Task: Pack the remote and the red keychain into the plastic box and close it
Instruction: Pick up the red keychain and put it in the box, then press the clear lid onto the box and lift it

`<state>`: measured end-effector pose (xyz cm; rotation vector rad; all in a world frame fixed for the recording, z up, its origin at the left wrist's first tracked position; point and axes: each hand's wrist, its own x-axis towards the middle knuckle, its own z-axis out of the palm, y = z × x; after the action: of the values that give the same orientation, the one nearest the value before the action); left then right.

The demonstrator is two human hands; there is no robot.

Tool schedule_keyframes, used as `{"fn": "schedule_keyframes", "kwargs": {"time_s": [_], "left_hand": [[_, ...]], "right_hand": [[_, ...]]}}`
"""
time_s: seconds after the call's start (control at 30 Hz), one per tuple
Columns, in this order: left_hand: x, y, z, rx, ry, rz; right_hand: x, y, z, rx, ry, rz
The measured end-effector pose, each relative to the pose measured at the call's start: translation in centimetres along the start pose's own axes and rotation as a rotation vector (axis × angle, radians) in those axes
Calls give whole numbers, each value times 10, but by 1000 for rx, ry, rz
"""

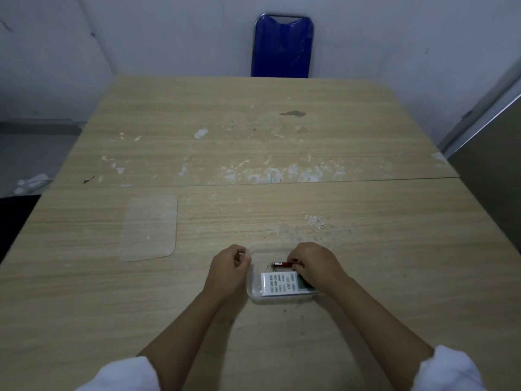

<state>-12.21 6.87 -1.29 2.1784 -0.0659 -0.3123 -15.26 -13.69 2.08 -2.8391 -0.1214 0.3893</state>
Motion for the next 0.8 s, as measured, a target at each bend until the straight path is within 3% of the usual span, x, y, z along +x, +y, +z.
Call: {"fn": "schedule_keyframes", "kwargs": {"time_s": [0.17,0.3,0.43,0.6,0.7,0.8], "left_hand": [[6,-9,-28,42,82,-15],[15,-28,-66,95,226,-51],[24,-54,-111,157,347,-107],[32,-80,-150,368,424,-228],[34,-87,-160,461,380,-336],[37,-93,-163,511,329,-366]], "right_hand": [[3,-19,-5,155,193,15],[20,-58,0,210,280,-111],[46,-103,12,153,209,-222],[65,-134,32,4,41,-182],[66,-142,41,-5,-144,-90],[66,-148,47,-12,-180,-51]]}}
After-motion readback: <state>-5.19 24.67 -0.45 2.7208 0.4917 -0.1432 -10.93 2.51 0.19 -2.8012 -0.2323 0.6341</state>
